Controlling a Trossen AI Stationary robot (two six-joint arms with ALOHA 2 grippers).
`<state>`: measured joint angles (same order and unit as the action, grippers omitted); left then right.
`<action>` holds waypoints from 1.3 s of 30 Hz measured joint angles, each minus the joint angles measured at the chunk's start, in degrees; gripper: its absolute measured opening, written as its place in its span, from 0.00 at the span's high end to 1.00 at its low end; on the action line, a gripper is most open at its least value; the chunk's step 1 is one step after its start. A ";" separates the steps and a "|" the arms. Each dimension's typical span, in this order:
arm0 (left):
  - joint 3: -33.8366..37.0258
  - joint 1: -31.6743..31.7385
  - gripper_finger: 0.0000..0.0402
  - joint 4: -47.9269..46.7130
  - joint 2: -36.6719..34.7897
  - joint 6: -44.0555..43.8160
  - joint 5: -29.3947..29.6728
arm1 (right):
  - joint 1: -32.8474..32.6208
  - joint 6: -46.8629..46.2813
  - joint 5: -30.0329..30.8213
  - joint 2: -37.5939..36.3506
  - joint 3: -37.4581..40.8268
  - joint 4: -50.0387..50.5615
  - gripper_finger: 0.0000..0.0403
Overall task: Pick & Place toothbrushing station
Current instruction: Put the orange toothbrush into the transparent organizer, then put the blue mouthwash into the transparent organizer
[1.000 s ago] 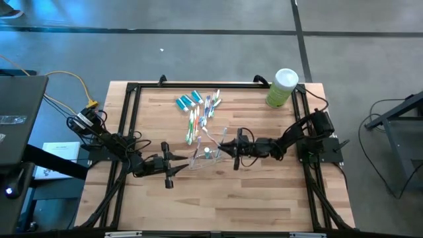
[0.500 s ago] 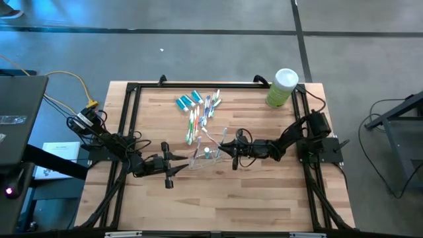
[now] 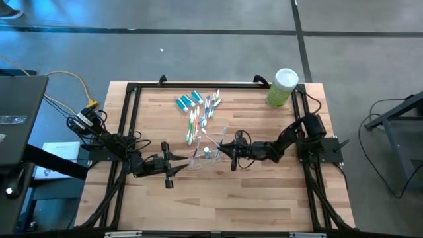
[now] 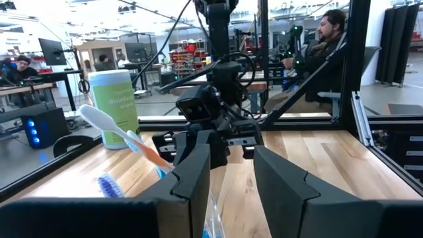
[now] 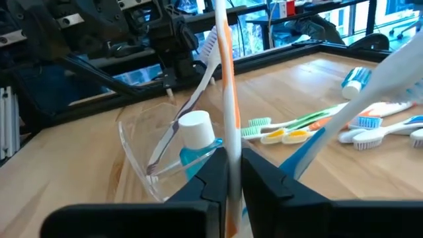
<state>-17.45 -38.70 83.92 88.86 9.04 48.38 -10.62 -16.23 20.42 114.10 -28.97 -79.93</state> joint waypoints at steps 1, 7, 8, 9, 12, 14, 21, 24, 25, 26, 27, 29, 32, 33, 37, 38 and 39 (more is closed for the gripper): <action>0.00 -0.01 0.72 0.00 -0.01 0.00 0.00 | -0.22 0.03 0.30 0.00 0.00 0.02 0.92; 0.01 -0.02 0.72 0.00 -0.01 0.00 0.02 | -0.67 1.45 0.75 0.00 0.02 0.16 0.89; 0.00 -0.01 0.72 0.01 0.00 0.00 0.02 | -0.67 1.46 0.71 0.01 0.02 0.20 0.88; 0.00 -0.02 0.72 0.02 -0.02 0.00 0.02 | -0.69 1.47 0.70 0.00 0.02 0.28 0.87; 0.02 -0.02 0.72 0.02 -0.02 0.00 0.02 | -0.69 1.49 0.60 0.00 0.02 0.32 0.84; 0.00 -0.02 0.72 0.02 -0.01 0.00 0.04 | -0.69 1.86 0.53 0.00 0.02 0.32 0.81; 0.00 -0.02 0.72 0.02 -0.02 0.00 0.04 | -2.11 7.50 0.62 0.02 0.17 -0.94 0.67; 0.00 -0.13 0.72 0.02 0.00 0.00 0.10 | -3.35 11.98 0.62 -2.09 0.24 -0.23 0.61; 0.01 -0.26 0.72 0.04 -0.01 0.00 0.12 | -3.82 13.50 0.66 -3.04 0.18 0.09 0.59; 0.02 -0.47 0.72 0.04 -0.01 0.00 0.14 | -4.40 15.01 1.19 -4.08 0.15 0.64 0.57; 0.00 -0.70 0.72 0.04 -0.01 0.02 0.13 | -5.13 16.34 2.44 -5.37 0.19 2.11 0.55; 0.00 -1.19 0.72 0.11 -0.01 0.03 0.70 | -6.75 18.30 5.35 -8.19 0.18 4.59 0.53; 0.00 -2.29 0.72 0.18 -0.43 1.14 6.13 | -9.53 21.09 10.80 -12.44 0.15 10.38 0.52; 0.00 -2.63 0.72 0.31 -0.74 1.79 8.62 | -10.39 21.75 12.64 -13.70 0.15 12.12 0.51; -0.01 -4.16 0.72 0.20 -3.79 5.06 18.59 | -13.55 23.46 18.38 -18.49 0.15 18.88 0.52; -0.03 -4.44 0.72 0.14 -4.87 6.21 20.28 | -14.12 24.02 19.07 -19.59 0.15 20.24 0.52; -0.03 -4.65 0.72 0.17 -5.97 7.43 21.92 | -14.56 24.22 19.61 -20.32 0.15 20.59 0.52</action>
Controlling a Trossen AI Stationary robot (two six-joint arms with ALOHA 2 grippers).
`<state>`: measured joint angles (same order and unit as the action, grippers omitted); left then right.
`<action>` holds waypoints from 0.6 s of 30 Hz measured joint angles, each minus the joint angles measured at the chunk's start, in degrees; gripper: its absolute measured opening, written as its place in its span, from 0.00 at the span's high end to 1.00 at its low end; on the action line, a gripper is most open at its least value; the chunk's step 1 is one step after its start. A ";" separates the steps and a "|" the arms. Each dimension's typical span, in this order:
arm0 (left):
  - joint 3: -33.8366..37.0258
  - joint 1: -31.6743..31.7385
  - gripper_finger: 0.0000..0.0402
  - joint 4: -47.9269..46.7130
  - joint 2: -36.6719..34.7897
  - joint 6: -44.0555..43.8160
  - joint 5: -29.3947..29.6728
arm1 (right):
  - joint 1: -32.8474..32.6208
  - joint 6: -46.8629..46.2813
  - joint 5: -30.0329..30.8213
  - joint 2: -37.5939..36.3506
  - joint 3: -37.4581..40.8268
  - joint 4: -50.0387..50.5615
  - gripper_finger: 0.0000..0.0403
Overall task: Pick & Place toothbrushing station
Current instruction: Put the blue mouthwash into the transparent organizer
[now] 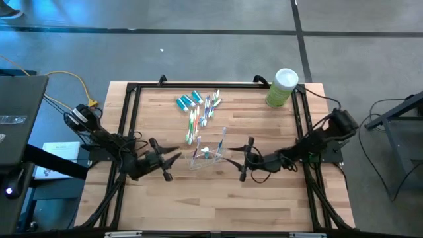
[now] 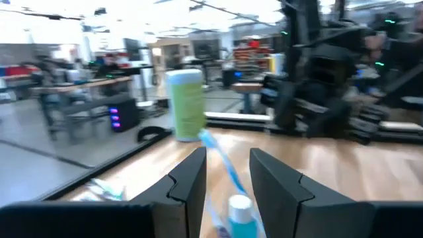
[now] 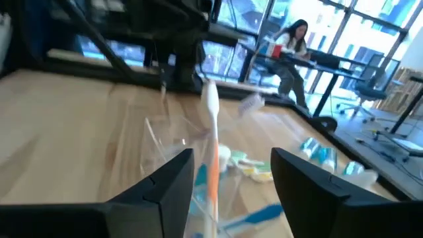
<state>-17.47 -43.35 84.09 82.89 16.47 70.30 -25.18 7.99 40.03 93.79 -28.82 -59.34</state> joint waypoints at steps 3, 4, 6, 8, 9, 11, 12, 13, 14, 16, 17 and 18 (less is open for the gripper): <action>0.00 0.07 0.72 0.09 -3.17 3.02 0.39 | -0.91 0.93 1.86 -2.11 -0.01 2.41 0.52; 0.00 0.44 0.72 0.08 -4.06 3.69 0.00 | -1.07 1.26 2.04 -2.77 0.00 2.61 0.52; 0.00 1.43 0.72 0.09 -5.65 5.14 -1.59 | -1.08 1.29 2.08 -3.34 -0.06 2.73 0.52; -0.02 2.43 0.72 0.23 -6.76 5.97 -3.51 | -1.08 1.53 2.03 -3.45 -0.04 3.40 0.52; -0.02 2.92 0.72 0.50 -7.11 5.89 -4.25 | -1.08 1.77 2.05 -3.48 -0.04 3.35 0.52; -0.02 3.82 0.73 0.78 -7.57 4.02 -4.27 | -0.95 2.74 2.05 -3.61 -0.04 3.09 0.52; -0.02 4.15 0.73 0.83 -7.62 3.34 -3.57 | -0.76 2.83 2.03 -3.62 -0.04 3.38 0.52; -0.02 4.52 0.73 0.81 -7.62 3.25 -2.56 | -0.57 2.86 2.03 -3.59 -0.04 3.65 0.52; -0.02 4.83 0.73 0.60 -7.60 3.24 -1.18 | -0.26 2.89 2.04 -3.59 -0.04 3.75 0.52; -0.02 5.16 0.73 0.46 -7.60 3.81 0.90 | 0.32 3.02 2.05 -3.59 -0.04 3.49 0.52; -0.02 5.30 0.73 0.45 -7.60 4.58 1.29 | 0.62 3.15 2.05 -3.59 -0.04 3.50 0.52; -0.02 5.46 0.73 0.42 -7.60 5.13 1.74 | 0.96 3.45 2.03 -3.59 -0.04 3.60 0.52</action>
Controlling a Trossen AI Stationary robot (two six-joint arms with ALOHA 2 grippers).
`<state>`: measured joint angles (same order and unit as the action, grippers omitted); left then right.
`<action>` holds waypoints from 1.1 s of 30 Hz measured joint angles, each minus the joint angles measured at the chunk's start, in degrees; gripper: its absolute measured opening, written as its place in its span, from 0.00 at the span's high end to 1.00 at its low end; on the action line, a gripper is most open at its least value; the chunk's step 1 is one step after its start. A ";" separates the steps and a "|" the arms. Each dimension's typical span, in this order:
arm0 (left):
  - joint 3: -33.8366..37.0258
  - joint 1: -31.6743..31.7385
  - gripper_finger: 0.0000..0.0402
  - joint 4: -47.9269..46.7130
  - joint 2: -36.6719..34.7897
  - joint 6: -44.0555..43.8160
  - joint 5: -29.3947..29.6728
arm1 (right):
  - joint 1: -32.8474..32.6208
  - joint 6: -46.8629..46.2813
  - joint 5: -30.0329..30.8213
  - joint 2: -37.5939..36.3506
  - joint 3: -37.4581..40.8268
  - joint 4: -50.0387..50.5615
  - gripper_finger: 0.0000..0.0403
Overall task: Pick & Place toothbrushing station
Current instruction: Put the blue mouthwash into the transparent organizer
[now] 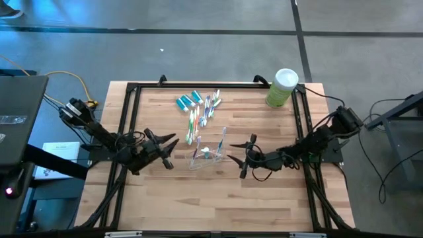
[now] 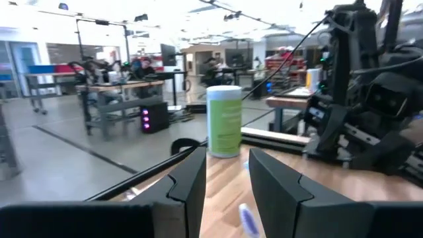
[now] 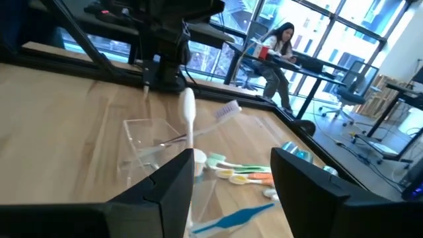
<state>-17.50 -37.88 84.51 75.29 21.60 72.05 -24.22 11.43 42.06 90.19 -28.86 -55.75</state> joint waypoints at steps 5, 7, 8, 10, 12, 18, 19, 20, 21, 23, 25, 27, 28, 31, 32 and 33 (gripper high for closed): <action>0.00 0.28 0.69 -0.07 0.00 3.58 0.14 | 1.98 1.85 -0.01 0.00 0.00 0.25 0.52; 0.00 0.28 0.65 -0.07 0.00 5.68 0.35 | 3.06 2.68 -0.03 0.00 0.00 0.22 0.52; 0.00 0.28 0.63 -0.11 0.00 6.13 0.48 | 3.70 2.78 -0.19 0.00 0.00 0.24 0.52; 0.00 0.28 0.57 -0.47 0.00 7.42 0.58 | 4.98 2.77 -0.24 0.00 0.00 0.24 0.52; 0.00 0.28 0.51 -0.68 0.02 9.33 0.96 | 6.12 2.51 -0.30 0.00 0.00 0.29 0.52; 0.00 1.78 0.38 -0.63 0.02 16.01 0.96 | 7.86 2.12 -1.84 0.00 0.00 1.90 0.52; 0.00 2.08 0.37 -0.65 0.02 17.96 0.02 | 7.86 1.77 -1.86 0.00 0.00 2.00 0.52; 0.00 2.42 0.37 -0.58 0.02 19.58 -0.68 | 7.86 1.17 -1.88 0.00 0.00 2.19 0.52; 0.00 2.90 0.37 -0.50 0.02 20.52 -1.45 | 7.86 0.49 -1.86 0.00 0.00 2.44 0.52; 0.00 4.10 0.37 -0.41 -0.13 21.37 -3.14 | 7.73 -0.85 -1.89 0.00 0.00 2.99 0.52; 0.00 5.20 0.37 -0.33 -0.24 21.71 -5.06 | 7.51 -1.14 -1.95 0.00 0.00 2.94 0.52; 0.00 5.98 0.37 -0.50 -0.24 22.46 -7.14 | 7.34 -1.08 -1.97 0.00 0.00 2.93 0.52; 0.00 6.19 0.37 -0.48 -0.24 22.58 -8.08 | 7.36 -0.96 -1.97 0.00 0.00 2.93 0.52; 0.00 6.74 0.37 -0.50 -0.24 22.69 -11.16 | 7.37 -0.75 -2.01 0.00 0.00 2.86 0.52; 0.00 7.09 0.37 -0.51 -0.24 23.34 -12.99 | 7.38 -0.65 -2.01 0.00 0.00 2.86 0.52; 0.00 7.38 0.37 -0.58 -0.24 24.83 -15.09 | 7.47 -0.55 -2.01 0.00 0.00 2.84 0.52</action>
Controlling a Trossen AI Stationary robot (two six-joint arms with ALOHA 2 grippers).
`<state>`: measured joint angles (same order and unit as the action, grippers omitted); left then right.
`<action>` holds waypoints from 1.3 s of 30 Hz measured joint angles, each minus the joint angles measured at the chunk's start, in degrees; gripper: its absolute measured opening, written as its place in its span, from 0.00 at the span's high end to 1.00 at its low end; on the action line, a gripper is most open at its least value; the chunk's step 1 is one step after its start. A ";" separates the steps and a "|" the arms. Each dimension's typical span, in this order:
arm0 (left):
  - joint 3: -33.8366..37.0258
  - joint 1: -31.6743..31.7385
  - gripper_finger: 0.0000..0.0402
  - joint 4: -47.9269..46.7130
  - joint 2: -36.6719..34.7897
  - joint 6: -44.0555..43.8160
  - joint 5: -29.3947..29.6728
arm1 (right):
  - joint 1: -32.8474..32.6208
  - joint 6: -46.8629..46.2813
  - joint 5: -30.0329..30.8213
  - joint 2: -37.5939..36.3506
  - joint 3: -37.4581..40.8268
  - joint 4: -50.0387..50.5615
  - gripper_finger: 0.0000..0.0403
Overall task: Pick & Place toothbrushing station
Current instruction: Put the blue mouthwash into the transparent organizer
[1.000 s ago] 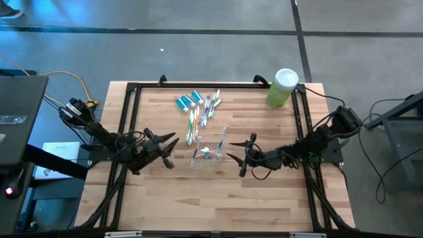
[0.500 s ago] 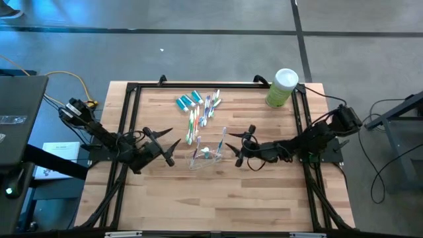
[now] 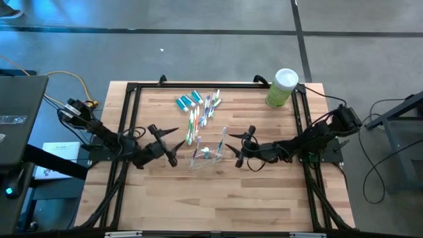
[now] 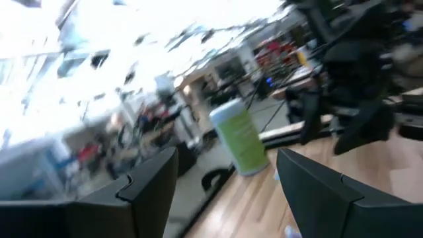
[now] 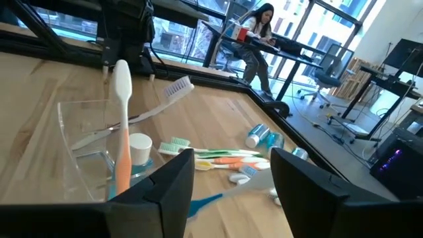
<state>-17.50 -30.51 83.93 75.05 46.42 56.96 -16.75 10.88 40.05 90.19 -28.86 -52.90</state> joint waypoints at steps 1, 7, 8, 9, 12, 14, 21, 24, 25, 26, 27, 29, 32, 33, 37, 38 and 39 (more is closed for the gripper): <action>0.00 0.18 0.37 -0.31 0.00 1.94 -2.34 | 0.17 0.03 -0.02 0.00 0.00 0.00 0.52; 0.00 0.68 0.37 -0.42 0.00 13.23 -13.57 | 0.37 -0.39 -0.15 0.00 0.00 0.30 0.52; 0.00 0.69 0.37 -0.05 0.00 16.62 -13.79 | 0.35 -0.56 -0.14 0.00 0.00 0.60 0.52; 0.00 0.66 0.37 0.46 0.00 20.63 -13.20 | 0.22 -0.60 -0.15 0.00 0.00 0.94 0.52; 0.00 -0.97 0.37 0.54 0.02 25.01 -5.68 | -0.20 -0.58 -0.16 0.00 0.00 1.16 0.52; 0.00 -2.27 0.37 0.56 0.07 23.88 -3.00 | -0.24 -0.58 -0.19 0.00 0.00 1.18 0.52; -0.02 -5.41 0.37 1.75 -0.35 21.78 -0.39 | -0.24 -0.58 -0.17 0.00 0.00 1.11 0.52; -0.02 -5.42 0.37 1.95 -0.39 21.80 2.12 | -0.24 -0.58 -0.17 0.00 0.00 1.05 0.52; -0.05 -5.30 0.37 1.81 -0.39 21.83 2.18 | -0.24 -0.58 -0.19 0.00 0.00 0.89 0.52; -0.26 -5.22 0.37 1.64 -0.39 21.79 2.23 | -0.24 -0.61 -0.17 0.00 0.00 0.81 0.52; -0.73 -5.19 0.37 1.04 -0.39 21.68 2.24 | -0.24 -0.63 -0.17 0.00 0.00 0.83 0.52; -2.20 -5.06 0.37 -2.02 -0.39 20.80 2.01 | -0.24 -0.69 -0.17 0.00 0.00 0.85 0.52; -6.52 -4.25 0.37 -10.70 -0.39 19.00 1.52 | -0.24 -1.66 -0.19 0.00 0.00 0.85 0.52; -8.43 -3.94 0.37 -14.56 -0.39 18.56 1.59 | -0.24 -1.81 -0.17 0.00 0.00 0.85 0.52; -17.46 -2.84 0.37 -32.87 -0.39 16.13 1.87 | -0.24 -2.11 -0.17 0.00 0.00 1.32 0.52; -19.83 -2.61 0.37 -38.01 -0.39 15.29 2.22 | -0.24 -2.16 -0.22 0.00 0.00 1.69 0.52; -22.24 -2.41 0.37 -43.02 -0.37 14.34 2.85 | -0.38 -2.22 -0.18 0.00 0.00 1.90 0.52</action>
<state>-39.73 -32.92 40.91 74.67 60.76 59.81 -17.13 8.67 39.88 90.19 -28.86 -51.00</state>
